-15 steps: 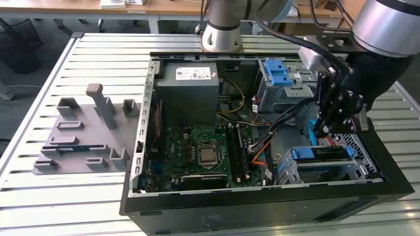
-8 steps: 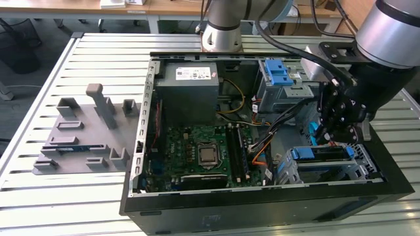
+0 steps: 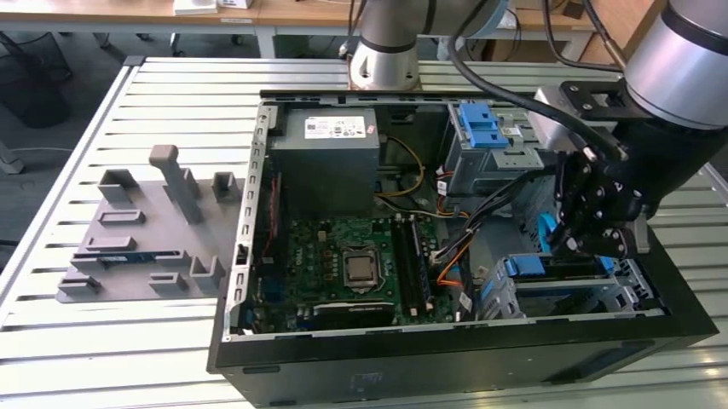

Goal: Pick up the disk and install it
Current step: 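Insert the second disk wire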

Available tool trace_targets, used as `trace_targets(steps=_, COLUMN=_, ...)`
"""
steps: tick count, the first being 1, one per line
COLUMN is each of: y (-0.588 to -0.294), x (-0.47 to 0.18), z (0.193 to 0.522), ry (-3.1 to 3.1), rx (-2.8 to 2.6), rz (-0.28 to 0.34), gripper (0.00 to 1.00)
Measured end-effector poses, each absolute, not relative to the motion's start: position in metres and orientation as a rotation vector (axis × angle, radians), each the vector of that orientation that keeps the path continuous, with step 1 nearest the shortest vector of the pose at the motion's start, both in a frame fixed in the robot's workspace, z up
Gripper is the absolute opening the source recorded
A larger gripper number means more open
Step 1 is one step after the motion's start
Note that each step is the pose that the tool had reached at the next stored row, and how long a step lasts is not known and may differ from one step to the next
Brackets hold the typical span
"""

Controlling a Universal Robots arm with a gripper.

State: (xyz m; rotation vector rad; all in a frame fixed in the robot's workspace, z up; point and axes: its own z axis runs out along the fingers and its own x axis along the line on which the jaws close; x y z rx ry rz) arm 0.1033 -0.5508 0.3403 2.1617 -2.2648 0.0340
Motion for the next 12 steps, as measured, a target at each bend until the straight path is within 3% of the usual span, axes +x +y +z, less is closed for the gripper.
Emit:
trace_targets(steps=3, y=-0.5529, x=0.1034, z=0.3395, ry=-2.267, rx=2.164, rz=0.029, gripper=0.16)
trace_targets(steps=7, y=-0.554, x=0.1034, z=0.3392, ry=-2.29, rx=2.186, rz=-0.024, gripper=0.16)
trace_targets(steps=12, y=-0.5589, x=0.1035, z=0.3379, ry=-2.291, rx=2.187, rz=-0.026, gripper=0.16)
